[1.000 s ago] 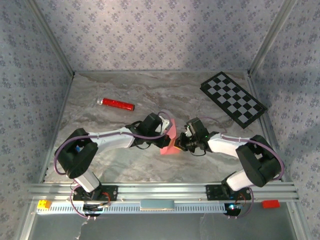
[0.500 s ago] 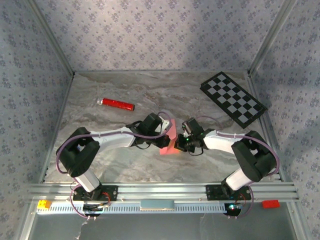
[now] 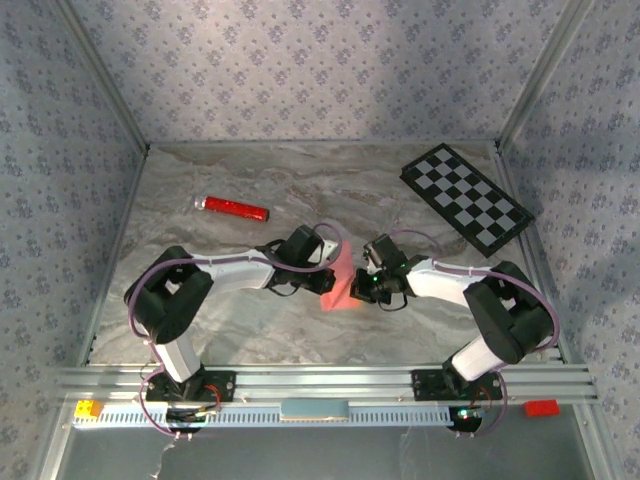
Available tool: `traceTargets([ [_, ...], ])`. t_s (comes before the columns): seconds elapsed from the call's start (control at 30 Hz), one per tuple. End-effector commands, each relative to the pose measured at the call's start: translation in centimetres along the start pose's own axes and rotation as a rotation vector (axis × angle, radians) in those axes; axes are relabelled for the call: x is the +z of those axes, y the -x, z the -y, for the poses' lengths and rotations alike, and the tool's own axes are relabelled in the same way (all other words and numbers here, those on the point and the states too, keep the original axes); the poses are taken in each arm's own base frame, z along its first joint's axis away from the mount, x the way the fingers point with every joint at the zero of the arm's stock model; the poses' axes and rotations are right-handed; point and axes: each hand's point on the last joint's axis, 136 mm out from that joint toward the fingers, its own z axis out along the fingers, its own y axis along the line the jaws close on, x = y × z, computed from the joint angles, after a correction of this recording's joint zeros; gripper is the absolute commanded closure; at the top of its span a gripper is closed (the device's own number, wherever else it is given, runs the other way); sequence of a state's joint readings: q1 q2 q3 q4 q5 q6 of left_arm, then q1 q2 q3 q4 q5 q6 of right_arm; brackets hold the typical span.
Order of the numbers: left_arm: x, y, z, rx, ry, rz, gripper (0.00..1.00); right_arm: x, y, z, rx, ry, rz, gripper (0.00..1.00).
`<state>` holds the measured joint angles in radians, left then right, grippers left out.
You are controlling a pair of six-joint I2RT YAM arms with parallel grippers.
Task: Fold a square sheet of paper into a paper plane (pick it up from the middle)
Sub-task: Fold the triangle a second time at the center of the table.
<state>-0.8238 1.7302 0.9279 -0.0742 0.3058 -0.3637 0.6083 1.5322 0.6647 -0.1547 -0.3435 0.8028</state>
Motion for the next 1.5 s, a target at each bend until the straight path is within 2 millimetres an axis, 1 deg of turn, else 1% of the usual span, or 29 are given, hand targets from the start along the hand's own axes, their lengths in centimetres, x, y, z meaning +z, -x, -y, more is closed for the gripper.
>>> traceTargets([
  [0.0,0.0,1.1,-0.6,0.034,0.038,0.013,1.0,0.2,-1.1,2.8,0.02,-0.118,-0.044,0.97],
  [0.5,0.5,1.1,-1.9,0.063,0.11,-0.006,1.0,0.2,-1.2,2.7,0.013,-0.115,-0.055,0.97],
  [0.77,0.3,2.0,-2.0,0.066,0.132,0.01,1.0,0.3,-1.2,2.7,0.014,-0.114,-0.055,0.98],
  [1.1,0.4,1.3,-2.7,0.058,0.16,-0.009,1.0,0.4,-1.2,2.8,0.014,-0.117,-0.055,0.98],
  [1.27,0.5,1.4,-2.8,0.058,0.164,-0.01,1.0,0.3,-1.3,2.9,0.015,-0.119,-0.054,0.98],
  [1.47,0.7,1.1,-3.1,0.053,0.173,-0.018,1.0,0.3,-1.3,2.9,0.013,-0.118,-0.053,0.98],
])
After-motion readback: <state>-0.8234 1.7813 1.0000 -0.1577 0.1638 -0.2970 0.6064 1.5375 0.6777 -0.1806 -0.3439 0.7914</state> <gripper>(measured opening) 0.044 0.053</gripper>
